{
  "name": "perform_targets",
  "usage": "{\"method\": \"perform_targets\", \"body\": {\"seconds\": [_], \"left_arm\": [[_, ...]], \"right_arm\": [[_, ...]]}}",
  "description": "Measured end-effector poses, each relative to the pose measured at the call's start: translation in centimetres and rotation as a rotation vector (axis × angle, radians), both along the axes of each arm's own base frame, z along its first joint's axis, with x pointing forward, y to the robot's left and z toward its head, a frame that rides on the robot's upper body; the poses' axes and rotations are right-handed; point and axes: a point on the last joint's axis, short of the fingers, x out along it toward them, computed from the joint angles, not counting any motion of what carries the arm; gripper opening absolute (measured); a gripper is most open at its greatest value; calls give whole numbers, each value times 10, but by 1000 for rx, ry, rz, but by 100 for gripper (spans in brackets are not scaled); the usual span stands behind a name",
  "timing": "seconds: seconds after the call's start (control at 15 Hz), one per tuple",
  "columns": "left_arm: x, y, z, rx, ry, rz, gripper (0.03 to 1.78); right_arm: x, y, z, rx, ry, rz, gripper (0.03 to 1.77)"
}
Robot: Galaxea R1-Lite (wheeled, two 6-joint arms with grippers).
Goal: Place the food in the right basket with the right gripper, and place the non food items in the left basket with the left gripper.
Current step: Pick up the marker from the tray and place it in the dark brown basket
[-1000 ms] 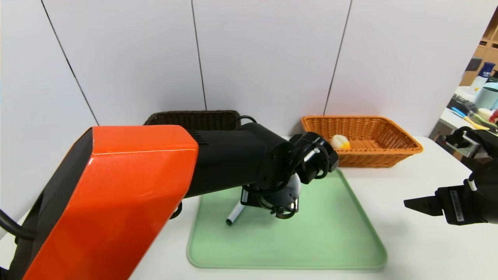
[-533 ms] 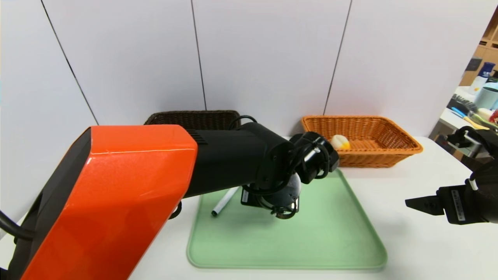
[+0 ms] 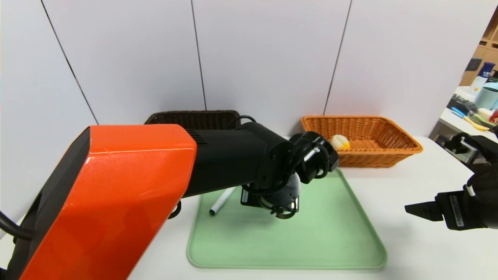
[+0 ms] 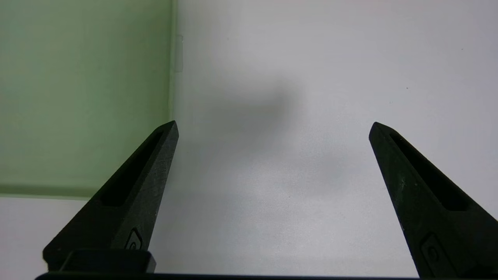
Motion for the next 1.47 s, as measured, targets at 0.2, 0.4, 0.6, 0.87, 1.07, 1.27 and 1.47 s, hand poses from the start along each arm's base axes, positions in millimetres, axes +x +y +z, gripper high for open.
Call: {"method": "perform_targets", "body": {"seconds": [0.2,0.4,0.6,0.87,1.07,1.27,1.47], "left_arm": [[-2,2,5,4,-6,-7,5],[-2,4,9,0,-13,-8,5],[-4,6,12,13,-16,-21,5],[-5,8,15,29,-17,-28,5],[-6,9,17,33,-15,-32,5],[-8,11,18,48,-7,-40,4],[-6,15,22,52,-9,-38,4]], "right_arm": [[2,0,0,0,-4,-1,170],[0,-2,0,1,-6,-12,170],[0,-3,2,1,-15,-19,170],[0,-4,3,-1,-21,-24,170],[-1,-5,3,-1,-19,-26,170],[-1,-6,3,-1,-21,-31,170],[-2,-7,4,-4,-26,-34,170]]}}
